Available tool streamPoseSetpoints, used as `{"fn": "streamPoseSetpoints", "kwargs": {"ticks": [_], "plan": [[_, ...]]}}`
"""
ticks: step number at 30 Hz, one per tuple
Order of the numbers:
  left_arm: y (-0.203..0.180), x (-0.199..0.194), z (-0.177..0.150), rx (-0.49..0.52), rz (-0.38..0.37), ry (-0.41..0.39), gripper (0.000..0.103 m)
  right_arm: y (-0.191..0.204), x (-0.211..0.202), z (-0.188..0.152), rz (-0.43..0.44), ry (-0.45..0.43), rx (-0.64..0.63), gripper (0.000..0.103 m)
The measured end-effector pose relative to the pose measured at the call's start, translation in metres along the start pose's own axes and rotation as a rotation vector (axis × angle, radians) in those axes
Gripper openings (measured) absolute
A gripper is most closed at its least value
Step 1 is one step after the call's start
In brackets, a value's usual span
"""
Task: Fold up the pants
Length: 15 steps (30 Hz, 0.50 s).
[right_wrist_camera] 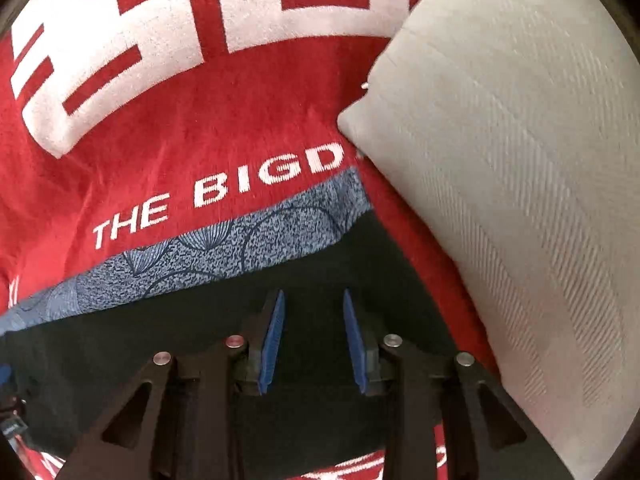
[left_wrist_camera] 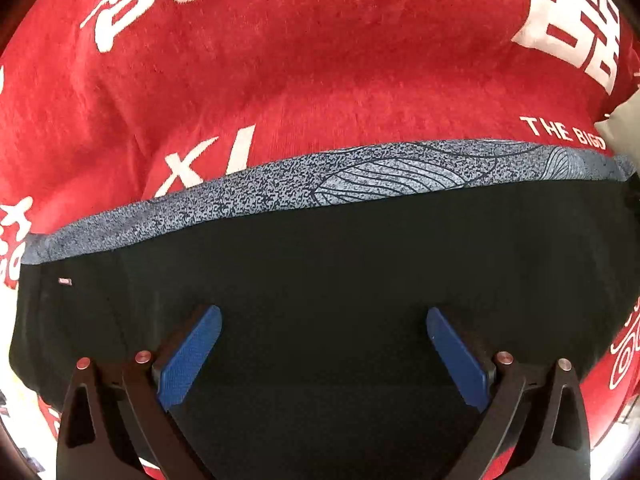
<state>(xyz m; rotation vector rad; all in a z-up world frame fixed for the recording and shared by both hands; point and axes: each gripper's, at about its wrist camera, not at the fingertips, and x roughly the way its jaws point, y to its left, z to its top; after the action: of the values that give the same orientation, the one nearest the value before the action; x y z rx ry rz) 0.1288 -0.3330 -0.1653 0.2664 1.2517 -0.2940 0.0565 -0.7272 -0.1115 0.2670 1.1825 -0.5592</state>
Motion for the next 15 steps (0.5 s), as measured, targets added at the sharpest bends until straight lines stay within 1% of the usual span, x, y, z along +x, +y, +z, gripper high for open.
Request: {"fn": "streamPoseSetpoints", "kwargs": {"ticks": [3,4,5,6,7,8,10,12,13,15], "plan": [[-0.003,-0.001,-0.001,0.001,0.031,-0.005,0.103,-0.001,-0.013,0.003,0.005,0.021,0.029,0.035],[-0.005,-0.002,-0.001,0.002,0.039,0.0,0.103,0.003,-0.021,0.002,0.031,0.018,0.036,0.035],[-0.007,-0.002,0.0,0.005,0.044,0.003,0.103,0.007,-0.033,-0.003,0.075,0.011,0.036,0.036],[-0.01,-0.003,0.001,0.01,0.05,0.005,0.103,0.011,-0.039,-0.008,0.094,0.009,0.031,0.04],[-0.014,-0.005,0.001,0.015,0.056,0.004,0.103,0.018,-0.047,-0.014,0.116,0.01,0.016,0.046],[-0.017,-0.006,0.001,0.02,0.065,0.003,0.103,0.03,-0.053,-0.023,0.135,0.012,-0.017,0.047],[-0.019,-0.006,0.001,0.03,0.082,0.002,0.103,0.049,-0.058,-0.038,0.149,0.006,-0.075,0.047],[-0.021,-0.006,0.001,0.042,0.1,-0.002,0.103,0.073,-0.056,-0.049,0.14,0.003,-0.156,0.047],[-0.022,-0.007,0.001,0.047,0.104,-0.004,0.103,0.076,-0.054,-0.059,0.141,0.005,-0.169,0.047],[-0.024,-0.008,0.001,0.063,0.112,-0.01,0.103,0.081,-0.042,-0.065,0.141,0.031,-0.193,0.047]]}}
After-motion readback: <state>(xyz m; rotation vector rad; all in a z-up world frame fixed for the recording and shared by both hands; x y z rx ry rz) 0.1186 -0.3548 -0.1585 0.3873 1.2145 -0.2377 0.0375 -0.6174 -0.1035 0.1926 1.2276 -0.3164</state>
